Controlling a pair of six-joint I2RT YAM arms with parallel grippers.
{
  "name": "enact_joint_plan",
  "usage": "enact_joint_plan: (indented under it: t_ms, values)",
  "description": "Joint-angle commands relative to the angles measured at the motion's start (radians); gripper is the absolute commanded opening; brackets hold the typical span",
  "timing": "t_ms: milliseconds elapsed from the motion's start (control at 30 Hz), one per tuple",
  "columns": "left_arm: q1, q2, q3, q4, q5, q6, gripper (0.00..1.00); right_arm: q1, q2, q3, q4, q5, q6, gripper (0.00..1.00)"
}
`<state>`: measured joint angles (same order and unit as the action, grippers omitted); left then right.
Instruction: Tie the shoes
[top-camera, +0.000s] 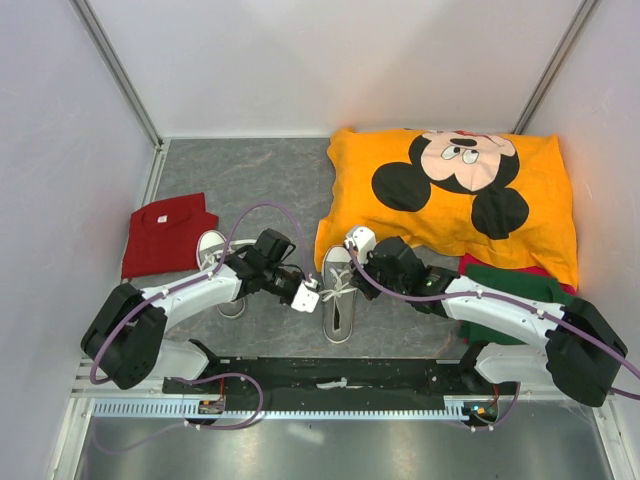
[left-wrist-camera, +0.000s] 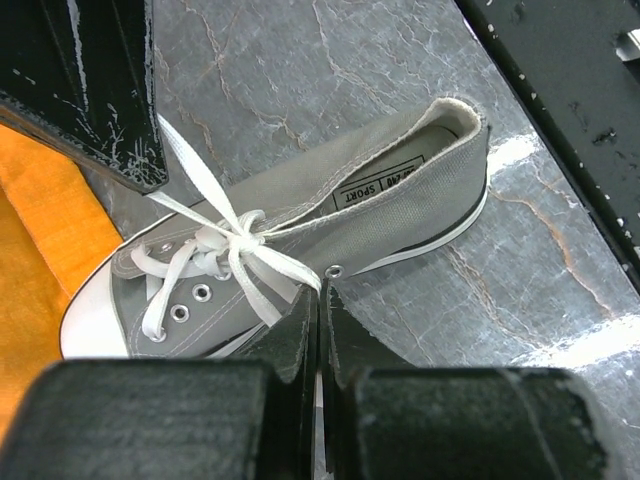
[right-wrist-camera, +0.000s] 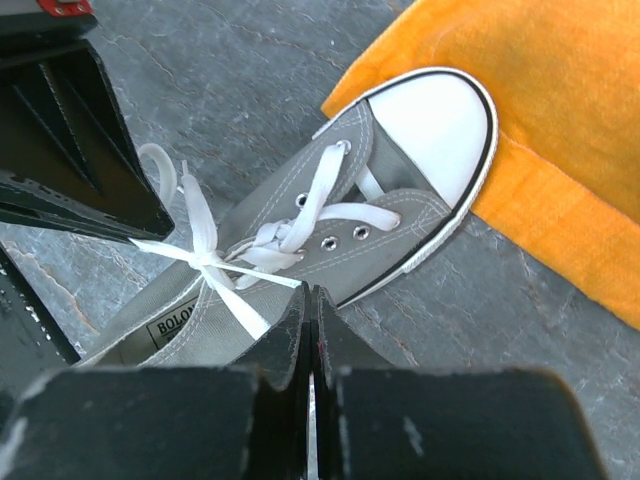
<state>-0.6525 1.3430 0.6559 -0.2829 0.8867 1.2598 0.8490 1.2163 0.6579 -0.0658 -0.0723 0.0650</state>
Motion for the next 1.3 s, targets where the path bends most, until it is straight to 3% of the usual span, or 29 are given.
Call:
enact_joint_plan:
  t_ms: [0,533,800,867,900,933,967,1100,1133,1233,1267]
  values:
    - [-0.009,-0.015,0.011,-0.099,-0.006,0.052,0.02,-0.022,-0.001,-0.017,-0.011,0.143,0.012,0.0]
    - [-0.01,-0.001,0.01,-0.116,-0.029,0.105,0.02,-0.088,0.058,0.025,-0.031,0.161,0.012,0.0]
    - [-0.01,0.018,0.028,-0.099,-0.034,0.063,0.02,-0.103,0.081,0.042,-0.031,0.131,-0.04,0.0]
    - [-0.01,0.018,0.057,-0.088,-0.032,0.012,0.22,-0.102,0.097,0.072,-0.028,0.085,-0.057,0.01]
    - [-0.01,0.012,0.071,-0.085,-0.031,-0.04,0.32,-0.103,0.097,0.084,-0.026,0.036,-0.088,0.08]
    - [-0.009,0.001,0.083,-0.085,-0.028,-0.065,0.46,-0.102,0.095,0.113,-0.031,0.017,-0.115,0.29]
    - [-0.006,-0.008,0.108,-0.082,-0.028,-0.094,0.54,-0.102,0.086,0.13,-0.037,-0.009,-0.132,0.38]
    - [0.008,-0.074,0.175,-0.084,-0.045,-0.313,0.62,-0.105,0.054,0.216,-0.098,-0.049,-0.209,0.59]
    - [0.016,-0.102,0.188,-0.087,-0.046,-0.35,0.68,-0.105,0.046,0.247,-0.132,-0.05,-0.218,0.67]
    - [0.04,-0.14,0.229,-0.093,-0.096,-0.54,0.78,-0.125,0.008,0.301,-0.193,-0.034,-0.238,0.75]
    - [0.051,-0.151,0.263,-0.096,-0.176,-0.607,0.8,-0.134,-0.012,0.312,-0.209,-0.032,-0.22,0.77]
